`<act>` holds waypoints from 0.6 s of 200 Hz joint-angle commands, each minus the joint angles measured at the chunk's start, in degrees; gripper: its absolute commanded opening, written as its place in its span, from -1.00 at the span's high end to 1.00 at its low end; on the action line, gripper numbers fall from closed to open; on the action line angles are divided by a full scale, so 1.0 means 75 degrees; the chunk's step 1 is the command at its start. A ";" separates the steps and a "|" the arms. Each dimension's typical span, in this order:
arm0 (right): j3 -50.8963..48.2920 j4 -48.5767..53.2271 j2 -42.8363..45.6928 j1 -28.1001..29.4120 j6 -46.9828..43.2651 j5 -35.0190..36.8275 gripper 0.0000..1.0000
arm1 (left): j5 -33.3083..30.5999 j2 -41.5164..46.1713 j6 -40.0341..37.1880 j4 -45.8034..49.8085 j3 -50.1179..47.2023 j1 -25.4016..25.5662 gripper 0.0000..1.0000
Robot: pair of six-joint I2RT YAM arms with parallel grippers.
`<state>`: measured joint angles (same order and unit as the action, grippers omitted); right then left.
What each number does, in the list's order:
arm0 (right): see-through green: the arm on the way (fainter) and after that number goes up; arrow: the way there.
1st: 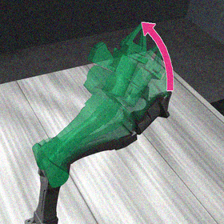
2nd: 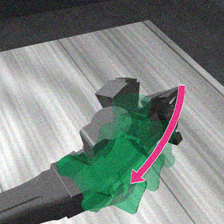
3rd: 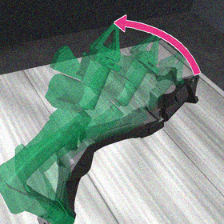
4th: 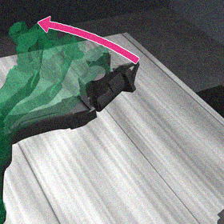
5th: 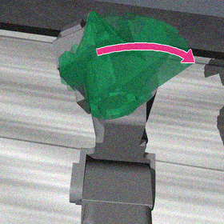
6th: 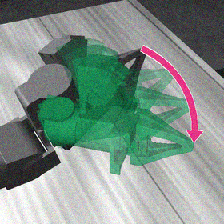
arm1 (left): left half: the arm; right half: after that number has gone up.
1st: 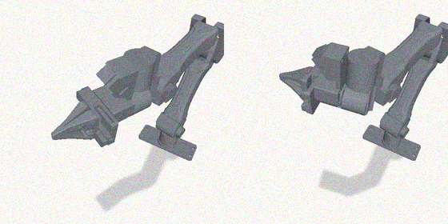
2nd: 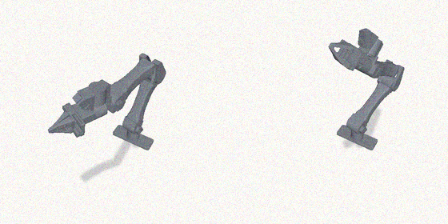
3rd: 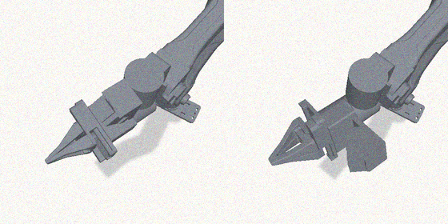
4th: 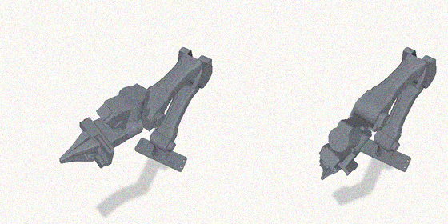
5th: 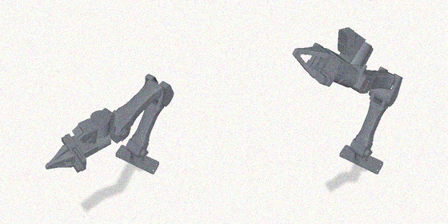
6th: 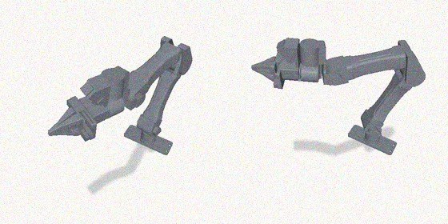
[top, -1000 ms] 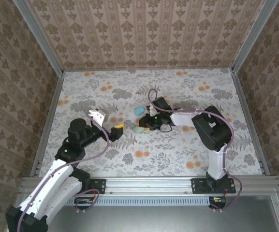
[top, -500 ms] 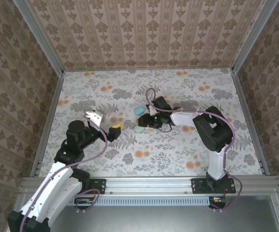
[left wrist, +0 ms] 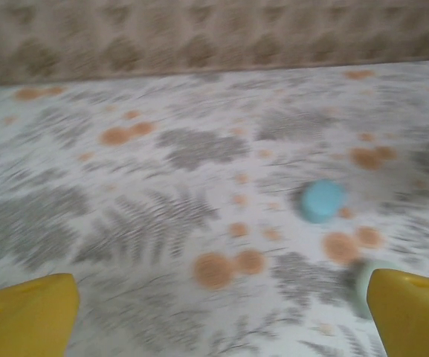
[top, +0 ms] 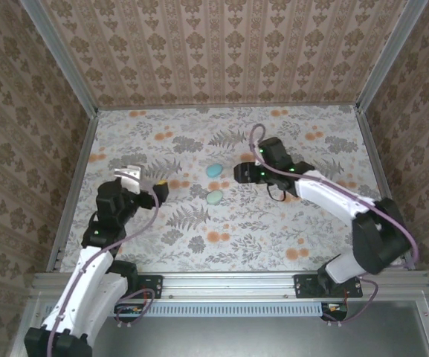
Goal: Insert wireless bluetooth earbuds into charging case
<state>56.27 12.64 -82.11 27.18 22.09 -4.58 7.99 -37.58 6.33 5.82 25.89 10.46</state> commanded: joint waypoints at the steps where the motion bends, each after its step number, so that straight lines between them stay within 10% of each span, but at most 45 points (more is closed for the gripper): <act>1: -0.0698 0.0275 0.1191 -0.0378 -0.0817 0.2122 -0.66 | -0.0769 -0.0461 0.0176 0.0243 0.0107 -0.0790 -1.00; 16: -0.1485 -0.0362 0.1989 -0.0783 -0.1141 0.3060 -1.00 | -0.0965 -0.0825 -0.0062 -0.0068 -0.0020 -0.1088 -1.00; 120: -0.4370 -0.5860 0.1140 -0.3612 -0.1984 0.2690 -1.00 | -0.1659 -0.3032 -0.1001 -0.5537 -0.1832 -0.1522 -1.00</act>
<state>24.40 -17.21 -69.10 2.00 8.12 18.37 -5.26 -56.95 2.28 -19.68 13.04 -0.05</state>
